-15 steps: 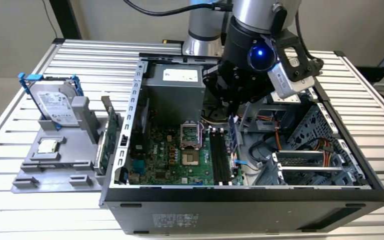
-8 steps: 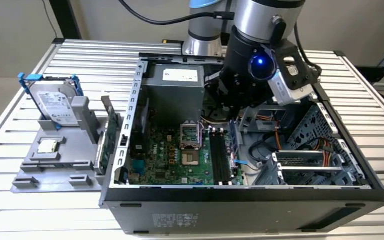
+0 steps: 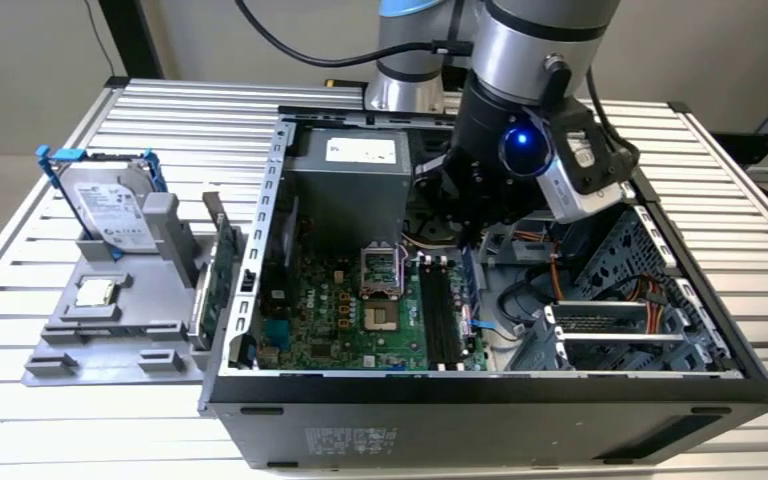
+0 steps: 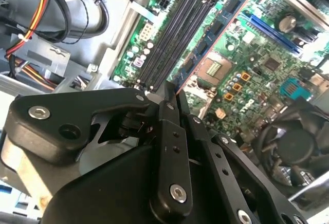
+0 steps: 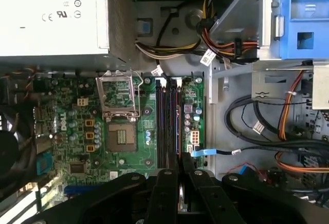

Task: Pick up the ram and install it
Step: 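Insert the ram into the slot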

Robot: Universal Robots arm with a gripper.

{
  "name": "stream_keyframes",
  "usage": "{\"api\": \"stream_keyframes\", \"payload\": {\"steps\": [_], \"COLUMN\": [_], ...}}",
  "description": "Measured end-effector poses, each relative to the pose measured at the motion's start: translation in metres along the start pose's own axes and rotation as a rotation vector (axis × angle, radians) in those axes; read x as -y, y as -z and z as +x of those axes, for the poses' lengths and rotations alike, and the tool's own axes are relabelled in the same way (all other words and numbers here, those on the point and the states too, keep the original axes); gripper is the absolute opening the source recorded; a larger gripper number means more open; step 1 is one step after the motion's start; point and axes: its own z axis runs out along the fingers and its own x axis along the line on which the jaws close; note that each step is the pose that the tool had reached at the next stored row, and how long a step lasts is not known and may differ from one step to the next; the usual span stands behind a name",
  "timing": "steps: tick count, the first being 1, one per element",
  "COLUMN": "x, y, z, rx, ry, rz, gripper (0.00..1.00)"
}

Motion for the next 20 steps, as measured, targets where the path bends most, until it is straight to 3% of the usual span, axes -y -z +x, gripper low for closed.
{"api": "stream_keyframes", "payload": {"steps": [8,20], "x": [-0.0088,-0.0093], "y": [-0.0149,-0.0367], "z": [-0.0021,-0.0056], "rx": [0.0001,0.0001], "ry": [0.0,0.0], "rz": [-0.0004,-0.0003], "gripper": [0.0,0.0]}}
